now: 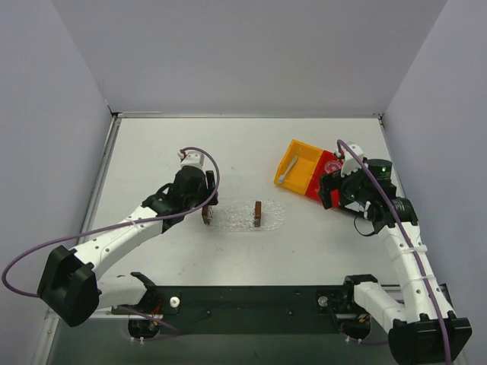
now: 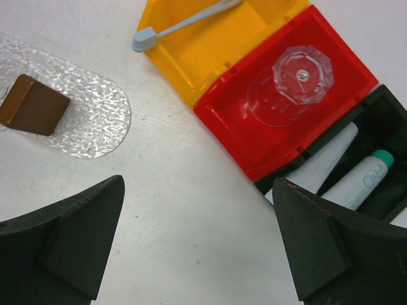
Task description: Prepare toiletry sets of a toothbrush and toothpaste on the tray
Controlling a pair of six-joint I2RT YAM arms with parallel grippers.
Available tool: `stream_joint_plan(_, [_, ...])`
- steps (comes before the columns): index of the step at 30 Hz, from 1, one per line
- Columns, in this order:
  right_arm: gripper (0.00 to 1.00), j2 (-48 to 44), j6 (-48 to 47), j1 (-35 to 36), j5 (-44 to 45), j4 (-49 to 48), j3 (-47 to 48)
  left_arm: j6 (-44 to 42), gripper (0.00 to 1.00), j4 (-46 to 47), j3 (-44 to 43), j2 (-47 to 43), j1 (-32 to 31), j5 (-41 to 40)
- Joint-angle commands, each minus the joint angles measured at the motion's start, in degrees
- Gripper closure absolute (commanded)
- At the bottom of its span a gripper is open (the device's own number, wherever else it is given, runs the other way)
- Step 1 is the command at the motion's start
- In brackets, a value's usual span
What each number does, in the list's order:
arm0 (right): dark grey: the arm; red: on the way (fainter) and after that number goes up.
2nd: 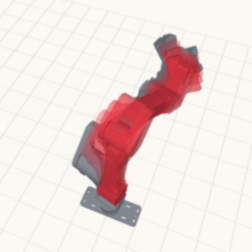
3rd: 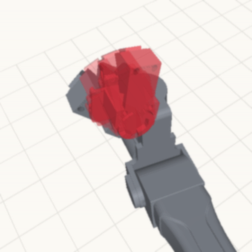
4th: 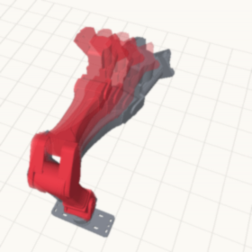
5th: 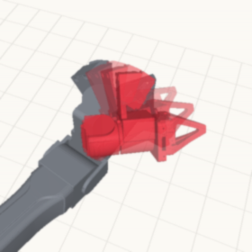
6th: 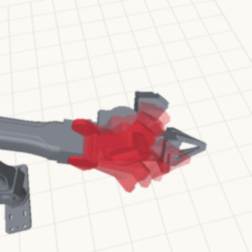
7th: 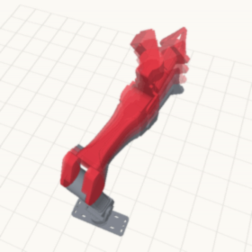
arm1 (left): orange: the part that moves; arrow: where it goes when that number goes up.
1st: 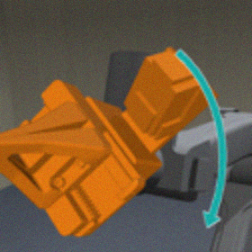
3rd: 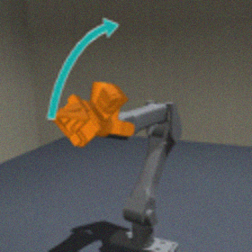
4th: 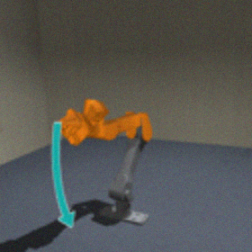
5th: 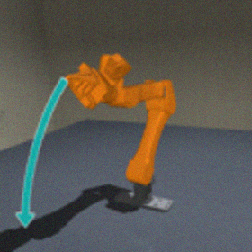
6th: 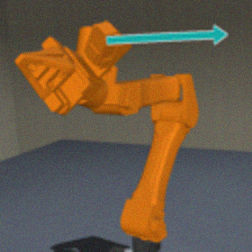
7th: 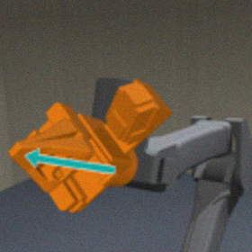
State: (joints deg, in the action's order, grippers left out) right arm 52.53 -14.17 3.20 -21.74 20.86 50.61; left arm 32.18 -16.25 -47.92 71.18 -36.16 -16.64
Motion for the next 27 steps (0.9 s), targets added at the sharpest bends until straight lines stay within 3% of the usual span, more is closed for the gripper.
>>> stream_joint_plan(1, [0.05,2.9,-2.3,7.1,1.9,0.4,1.4,-6.2,0.30,4.1,-1.2,-3.6,1.0,1.0])
stream_joint_plan(6, [0.08,8.3,-4.0,15.0,5.1,0.4,2.5,-17.4,0.28,6.3,-1.4,-5.4,4.1,5.9])
stream_joint_plan(13, [0.09,16.2,-6.7,27.1,9.0,-1.2,3.4,-20.4,0.25,4.7,-2.7,-6.2,12.9,16.2])
stream_joint_plan(17, [0.11,20.3,-7.4,32.8,10.7,-2.9,3.8,-21.9,0.25,4.8,-2.5,-7.5,14.9,15.8])
stream_joint_plan(27, [0.11,26.8,-7.1,38.5,11.8,-7.8,3.8,-23.4,0.23,6.4,-0.7,-10.5,17.3,13.7])
